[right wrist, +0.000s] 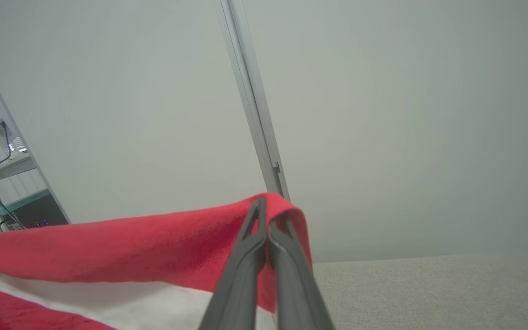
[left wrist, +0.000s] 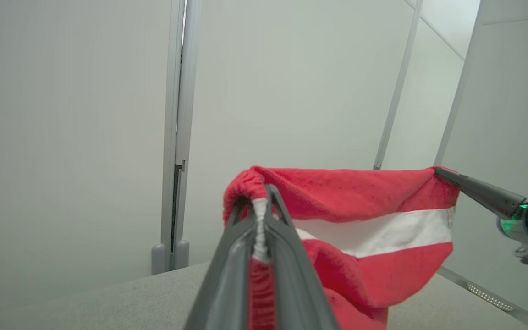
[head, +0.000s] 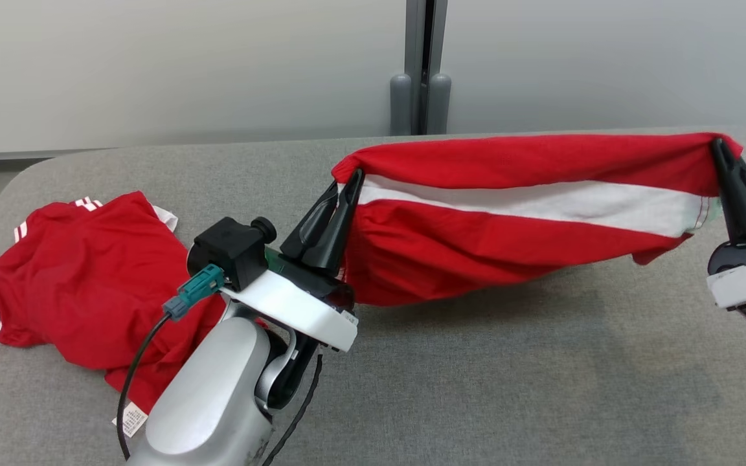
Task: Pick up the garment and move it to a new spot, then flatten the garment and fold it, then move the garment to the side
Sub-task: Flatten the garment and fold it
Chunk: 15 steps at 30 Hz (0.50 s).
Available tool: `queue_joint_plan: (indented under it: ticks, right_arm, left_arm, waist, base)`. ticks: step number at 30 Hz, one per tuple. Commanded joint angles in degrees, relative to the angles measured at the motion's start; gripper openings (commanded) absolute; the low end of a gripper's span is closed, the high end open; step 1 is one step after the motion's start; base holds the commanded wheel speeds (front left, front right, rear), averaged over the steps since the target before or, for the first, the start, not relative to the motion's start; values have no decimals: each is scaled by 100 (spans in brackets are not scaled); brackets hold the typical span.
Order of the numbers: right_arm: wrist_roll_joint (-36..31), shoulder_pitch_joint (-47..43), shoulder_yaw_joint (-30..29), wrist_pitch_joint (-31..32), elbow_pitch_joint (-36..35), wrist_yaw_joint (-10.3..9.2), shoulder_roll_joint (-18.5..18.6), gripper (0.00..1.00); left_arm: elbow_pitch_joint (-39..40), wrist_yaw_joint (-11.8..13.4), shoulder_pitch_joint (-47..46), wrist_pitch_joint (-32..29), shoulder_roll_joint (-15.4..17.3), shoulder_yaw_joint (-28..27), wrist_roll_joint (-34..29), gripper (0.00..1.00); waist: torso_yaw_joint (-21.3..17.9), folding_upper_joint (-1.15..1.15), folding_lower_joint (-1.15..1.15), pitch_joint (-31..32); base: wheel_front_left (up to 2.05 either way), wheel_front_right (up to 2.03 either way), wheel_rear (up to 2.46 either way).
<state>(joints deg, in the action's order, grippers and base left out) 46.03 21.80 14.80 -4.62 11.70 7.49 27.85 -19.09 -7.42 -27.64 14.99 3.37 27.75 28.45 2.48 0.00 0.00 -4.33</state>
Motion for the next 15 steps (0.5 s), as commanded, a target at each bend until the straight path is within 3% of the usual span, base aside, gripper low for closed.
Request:
queue_joint_plan:
  ticks: [1, 7, 15]
  right_arm:
    - [-32, 85, -128, 57, -122, 1, 13, 0]
    - [-14, 43, -596, 447, -632, 1, -103, 0]
    - [-81, -99, -1354, 1493, -1547, 1, -308, 0]
  left_arm:
    - [200, -8, -110, -9, 60, 15, 129, 0]
    - [923, 9, 13, -378, 141, -106, 573, 0]
    - [2016, 288, 244, -999, 302, -408, 1106, 3]
  waist:
    - [53, 0, 0, 165]
    - [40, 0, 0, 530]
    - [-72, 0, 0, 668]
  base:
    - [0, 0, 0]
    - [0, 0, 0]
    - [0, 0, 0]
